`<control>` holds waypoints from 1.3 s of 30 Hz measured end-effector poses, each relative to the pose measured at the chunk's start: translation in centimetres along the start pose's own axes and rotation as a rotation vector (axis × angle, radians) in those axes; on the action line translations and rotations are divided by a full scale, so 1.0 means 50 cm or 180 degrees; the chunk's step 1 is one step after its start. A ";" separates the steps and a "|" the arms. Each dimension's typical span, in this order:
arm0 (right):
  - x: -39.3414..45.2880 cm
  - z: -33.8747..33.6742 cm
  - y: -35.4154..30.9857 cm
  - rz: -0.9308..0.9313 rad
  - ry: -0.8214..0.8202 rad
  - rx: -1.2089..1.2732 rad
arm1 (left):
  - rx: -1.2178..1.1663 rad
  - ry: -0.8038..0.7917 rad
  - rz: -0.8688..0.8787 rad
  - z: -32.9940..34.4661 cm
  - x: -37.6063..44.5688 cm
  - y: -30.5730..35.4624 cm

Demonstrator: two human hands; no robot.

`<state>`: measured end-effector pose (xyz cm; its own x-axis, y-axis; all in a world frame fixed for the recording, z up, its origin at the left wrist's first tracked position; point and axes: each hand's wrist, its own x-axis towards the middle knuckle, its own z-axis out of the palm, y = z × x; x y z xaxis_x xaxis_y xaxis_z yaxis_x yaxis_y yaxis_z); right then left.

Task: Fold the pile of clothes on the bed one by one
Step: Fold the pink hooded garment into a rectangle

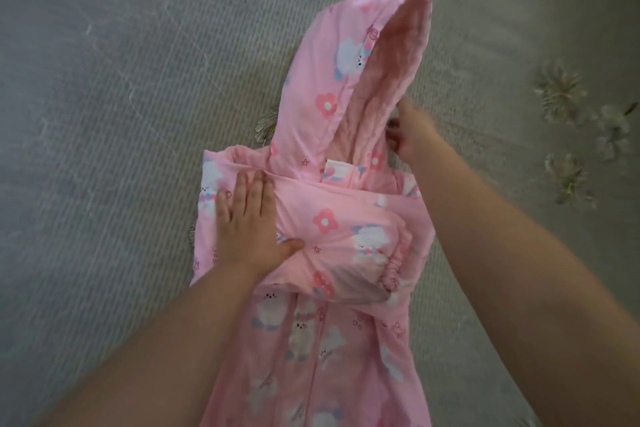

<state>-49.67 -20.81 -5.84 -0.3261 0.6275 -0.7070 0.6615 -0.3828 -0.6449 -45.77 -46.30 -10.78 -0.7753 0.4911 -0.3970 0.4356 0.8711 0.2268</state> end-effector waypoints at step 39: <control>-0.379 -0.185 0.302 -0.4182 -0.0485 -0.2757 | 0.0580 -0.0193 0.1215 -0.019 -0.249 0.025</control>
<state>-27.25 -32.20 0.50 -0.9856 0.1042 0.1329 0.0263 0.8718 -0.4891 -36.02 -51.35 -4.71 -0.5169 0.7729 -0.3679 0.7641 0.6104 0.2088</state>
